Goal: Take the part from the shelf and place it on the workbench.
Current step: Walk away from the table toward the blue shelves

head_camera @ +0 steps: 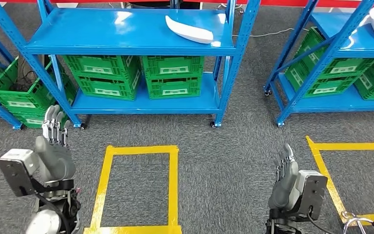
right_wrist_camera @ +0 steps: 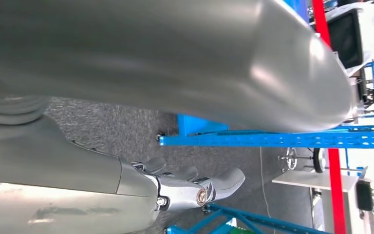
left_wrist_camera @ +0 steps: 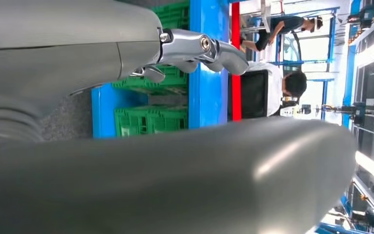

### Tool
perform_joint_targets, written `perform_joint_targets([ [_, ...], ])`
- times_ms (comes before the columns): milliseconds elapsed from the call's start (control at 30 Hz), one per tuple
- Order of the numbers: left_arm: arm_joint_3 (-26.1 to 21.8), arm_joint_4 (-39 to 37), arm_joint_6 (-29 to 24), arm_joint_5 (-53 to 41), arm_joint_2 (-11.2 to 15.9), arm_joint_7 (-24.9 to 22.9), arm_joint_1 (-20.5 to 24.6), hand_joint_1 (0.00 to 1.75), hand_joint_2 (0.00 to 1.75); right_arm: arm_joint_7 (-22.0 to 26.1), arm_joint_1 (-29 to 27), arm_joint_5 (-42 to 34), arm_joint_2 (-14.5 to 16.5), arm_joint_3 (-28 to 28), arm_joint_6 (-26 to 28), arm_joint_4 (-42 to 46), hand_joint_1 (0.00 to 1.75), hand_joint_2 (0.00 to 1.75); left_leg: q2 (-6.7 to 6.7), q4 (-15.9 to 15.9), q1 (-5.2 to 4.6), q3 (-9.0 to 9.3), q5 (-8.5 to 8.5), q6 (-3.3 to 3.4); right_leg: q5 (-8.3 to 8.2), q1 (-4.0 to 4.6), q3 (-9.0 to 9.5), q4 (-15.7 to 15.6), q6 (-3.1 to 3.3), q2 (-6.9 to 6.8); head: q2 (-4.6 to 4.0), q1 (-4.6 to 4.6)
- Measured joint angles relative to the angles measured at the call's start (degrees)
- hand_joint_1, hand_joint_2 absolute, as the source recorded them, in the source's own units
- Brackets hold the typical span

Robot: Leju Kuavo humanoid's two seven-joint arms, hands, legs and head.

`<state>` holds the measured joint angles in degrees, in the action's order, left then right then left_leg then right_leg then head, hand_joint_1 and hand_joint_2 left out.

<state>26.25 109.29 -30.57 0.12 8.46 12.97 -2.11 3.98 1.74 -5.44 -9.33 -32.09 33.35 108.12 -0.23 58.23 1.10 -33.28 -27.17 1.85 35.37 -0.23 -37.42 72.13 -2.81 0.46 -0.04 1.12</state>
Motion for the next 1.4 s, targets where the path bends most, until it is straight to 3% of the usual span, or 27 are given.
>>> perform_joint_targets([
  [33, 0.01, -0.02, 0.02, 0.03, 0.0, -0.02, -0.02, 0.0, 0.0, -0.03, -0.07, 0.12, 0.0, 0.0, 0.01, -0.02, 0.0, 0.0, -0.24, 0.0, -0.05, 0.42, -0.34, -0.02, 0.07, -0.03, -1.51, 1.02, -0.01, 0.0, 0.0, 0.17],
  [67, 0.01, -0.03, 0.04, 0.12, 0.0, -0.03, -0.04, 0.0, 0.0, -0.1, -0.1, 0.36, -0.01, 0.0, 0.01, -0.03, 0.0, 0.0, -0.56, 0.0, -0.12, 0.94, -0.72, -0.06, -1.13, -0.02, -2.08, 0.11, 0.12, 0.02, 0.0, 0.34],
  [133, 0.01, -0.05, 0.09, 0.43, -0.02, -0.07, 0.0, 0.0, 0.0, -0.26, -0.06, 1.04, -0.02, 0.0, 0.01, -0.05, 0.0, 0.0, -1.32, -0.06, -0.24, 2.01, -1.4, -0.18, -6.52, 0.14, -0.51, -6.8, 0.95, 0.51, 0.0, 0.66],
  [167, 0.0, -0.07, 0.11, 0.61, -0.04, -0.09, 0.05, 0.0, 0.0, -0.37, -0.04, 1.33, -0.02, -0.01, 0.01, -0.07, 0.0, 0.0, -1.7, -0.16, -0.28, 2.43, -1.64, -0.27, -8.11, 0.3, 0.45, -9.96, 1.48, 1.02, 0.0, 0.65],
  [267, 0.0, -0.14, 0.18, 0.96, -0.11, -0.2, 0.07, 0.0, 0.0, -0.54, 0.05, 1.81, -0.02, -0.07, 0.01, -0.03, 0.0, 0.0, -2.89, -0.52, 0.11, 2.75, -1.53, -1.25, -7.03, 1.12, 1.98, -13.87, 3.22, 2.07, 0.0, 0.85],
  [300, 0.01, -0.15, 0.19, 1.01, -0.13, -0.22, 0.06, 0.0, 0.0, -0.54, 0.08, 1.88, -0.02, -0.09, 0.01, 0.02, 0.0, 0.0, -3.16, -0.33, 0.17, 2.84, -1.2, -1.69, -7.43, 1.17, 2.83, -14.79, 3.78, 1.96, 0.0, 1.04],
  [367, 0.02, -0.17, 0.2, 1.01, -0.15, -0.2, 0.05, 0.0, 0.0, -0.55, 0.2, 1.93, 0.0, -0.1, 0.01, 0.03, 0.0, 0.0, -2.52, 1.22, -0.12, 2.75, -1.63, -2.16, -9.41, 0.88, 4.81, -16.42, 4.22, 1.08, 0.0, 0.97],
  [400, 0.02, -0.18, 0.2, 1.02, -0.13, -0.2, 0.17, 0.0, 0.0, -0.55, 0.31, 1.97, 0.02, -0.1, 0.01, 0.03, 0.0, 0.0, -1.9, 2.8, -0.18, 2.04, -2.95, -2.28, -9.82, 0.68, 5.66, -16.7, 4.26, 0.57, 0.0, 0.68],
  [467, 0.01, -0.2, 0.17, 1.09, -0.09, -0.19, 0.23, 0.0, 0.0, -0.67, 0.37, 2.07, 0.04, -0.11, 0.01, 0.02, 0.0, 0.0, -0.69, 8.6, -0.15, -1.16, -6.44, -2.59, -9.8, 0.66, 6.08, -16.77, 4.18, -0.45, 0.0, 0.02],
  [533, 0.01, -0.27, 0.1, 1.22, -0.08, -0.2, 0.05, 0.0, 0.0, -0.92, 0.27, 2.2, 0.05, -0.13, 0.0, 0.01, 0.0, 0.0, -0.34, 13.39, -0.11, -4.46, -7.98, -2.78, -9.46, 0.69, 6.07, -16.62, 4.05, -1.38, 0.0, -0.45],
  [567, 0.01, -0.3, 0.07, 1.26, -0.07, -0.18, -0.01, 0.0, 0.0, -1.03, 0.24, 2.27, 0.06, -0.14, -0.01, 0.01, 0.0, 0.0, -0.18, 13.25, -0.11, -4.99, -7.13, -2.78, -9.2, 0.68, 6.13, -16.47, 3.97, -1.82, 0.0, -0.65],
  [600, 0.01, -0.31, -0.01, 1.27, -0.07, -0.16, -0.03, 0.0, 0.0, -1.13, 0.22, 2.34, 0.07, -0.16, -0.02, 0.01, 0.0, 0.0, 0.12, 11.04, -0.11, -4.5, -5.18, -2.65, -8.88, 0.67, 6.26, -16.25, 3.83, -2.28, 0.0, -0.87],
  [667, 0.01, -0.33, -0.22, 1.24, -0.07, -0.1, -0.01, 0.0, 0.0, -1.29, 0.23, 2.48, 0.09, -0.19, -0.06, 0.01, 0.0, 0.0, 1.72, 4.06, -0.33, -2.19, -1.15, -2.35, -8.12, 0.69, 6.66, -15.71, 3.41, -3.17, 0.0, -1.23],
  [700, 0.02, -0.36, -0.33, 1.16, -0.08, -0.08, 0.05, 0.0, 0.0, -1.38, 0.23, 2.57, 0.1, -0.19, -0.08, 0.01, 0.0, 0.0, 2.69, 1.44, -0.53, -1.33, -0.33, -2.11, -7.77, 0.8, 6.73, -15.42, 3.11, -3.56, 0.0, -1.42],
  [767, 0.03, -0.41, -0.5, 1.01, -0.09, -0.14, 0.04, 0.0, 0.0, -1.59, 0.23, 2.77, 0.11, -0.22, -0.08, 0.01, 0.0, 0.0, 3.44, 0.04, -0.9, -0.72, -0.2, -1.5, -7.29, 1.09, 6.74, -14.97, 2.5, -4.48, 0.0, -1.51],
  [833, 0.03, -0.43, -0.61, 0.85, -0.1, -0.24, -0.03, 0.0, 0.0, -1.8, 0.26, 2.95, 0.1, -0.32, -0.07, 0.02, 0.0, 0.0, 2.29, 0.03, -0.68, -0.52, 0.52, -0.81, -6.73, 1.15, 6.5, -14.46, 1.95, -5.25, 0.0, -1.37],
  [900, 0.03, -0.44, -0.69, 0.54, -0.19, -0.39, 0.05, 0.0, 0.0, -1.97, 0.37, 3.17, 0.1, -0.42, 0.03, 0.04, 0.0, 0.0, 1.1, -0.04, -0.33, -0.51, 0.68, -0.51, -4.88, 0.89, 5.21, -11.66, 1.25, -3.82, 0.0, -0.89],
  [967, 0.03, -0.48, -0.87, -0.02, -0.31, -0.77, 0.15, 0.0, 0.0, -2.21, 0.41, 3.43, 0.09, -0.5, 0.25, 0.04, 0.0, 0.0, 0.07, -0.07, -0.2, -0.51, 0.73, -0.33, -1.74, 0.52, 1.86, -4.64, 0.63, -1.68, 0.0, -0.18],
  [1000, 0.03, -0.54, -1.0, -0.27, -0.35, -0.97, 0.16, 0.0, 0.0, -2.34, 0.35, 3.5, 0.09, -0.53, 0.37, 0.04, 0.0, 0.0, -0.45, -0.06, -0.21, -0.54, 0.74, -0.26, -0.53, 0.4, -0.2, -0.71, 0.5, -1.25, 0.0, 0.1],
  [1067, 0.04, -0.72, -1.21, -0.56, -0.41, -1.27, 0.15, 0.0, 0.0, -2.58, 0.18, 3.53, 0.07, -0.59, 0.59, 0.03, 0.0, 0.0, -1.69, -0.02, -0.26, -0.52, 0.71, -0.2, -0.62, 0.36, -2.66, 2.87, 0.6, -0.98, 0.0, 0.52],
  [1100, 0.05, -0.79, -1.27, -0.61, -0.42, -1.37, 0.14, 0.0, 0.0, -2.66, 0.15, 3.55, 0.07, -0.61, 0.67, 0.03, 0.0, 0.0, -2.37, -0.01, -0.3, -0.46, 0.71, -0.2, -2.17, 0.38, -2.51, 1.54, 0.85, -0.76, 0.0, 0.7],
  [1133, 0.05, -0.81, -1.3, -0.64, -0.43, -1.44, 0.16, 0.0, 0.0, -2.7, 0.15, 3.6, 0.07, -0.63, 0.74, 0.03, 0.0, 0.0, -3.04, -0.01, -0.35, -0.38, 0.71, -0.2, -4.48, 0.43, -1.4, -1.75, 1.25, -0.15, 0.0, 0.87],
  [1200, 0.05, -0.83, -1.33, -0.67, -0.49, -1.49, 0.29, 0.0, 0.0, -2.72, 0.16, 3.83, 0.06, -0.65, 0.84, 0.04, 0.0, 0.0, -4.22, 0.01, -0.33, -0.46, 0.77, -0.36, -8.21, 0.48, 1.74, -9.48, 2.49, 2.72, 0.0, 0.85],
  [1267, 0.05, -0.89, -1.34, -0.65, -0.57, -1.56, 0.45, 0.0, 0.0, -2.7, 0.21, 4.03, 0.03, -0.68, 0.88, 0.15, 0.0, 0.0, -5.41, 0.0, 0.1, -1.01, 1.05, -0.92, -9.0, 0.73, 3.7, -13.49, 3.57, 4.48, 0.0, 0.99],
  [1333, 0.05, -0.92, -1.25, -0.45, -0.62, -1.66, 0.5, 0.0, 0.0, -2.68, 0.31, 4.04, 0.01, -0.7, 0.9, 0.29, 0.0, 0.0, -6.52, -0.4, 0.42, -1.32, 1.5, -1.72, -8.98, 0.91, 4.38, -14.7, 3.97, 3.5, 0.0, 1.42],
  [1400, 0.06, -0.95, -1.07, -0.12, -0.62, -1.76, 0.52, 0.0, 0.0, -2.51, 0.42, 3.71, 0.02, -0.7, 0.93, 0.33, 0.0, 0.0, -5.33, 0.48, 0.24, -1.95, 0.73, -2.22, -9.55, 0.56, 5.24, -16.29, 3.98, 2.29, 0.0, 1.36],
])
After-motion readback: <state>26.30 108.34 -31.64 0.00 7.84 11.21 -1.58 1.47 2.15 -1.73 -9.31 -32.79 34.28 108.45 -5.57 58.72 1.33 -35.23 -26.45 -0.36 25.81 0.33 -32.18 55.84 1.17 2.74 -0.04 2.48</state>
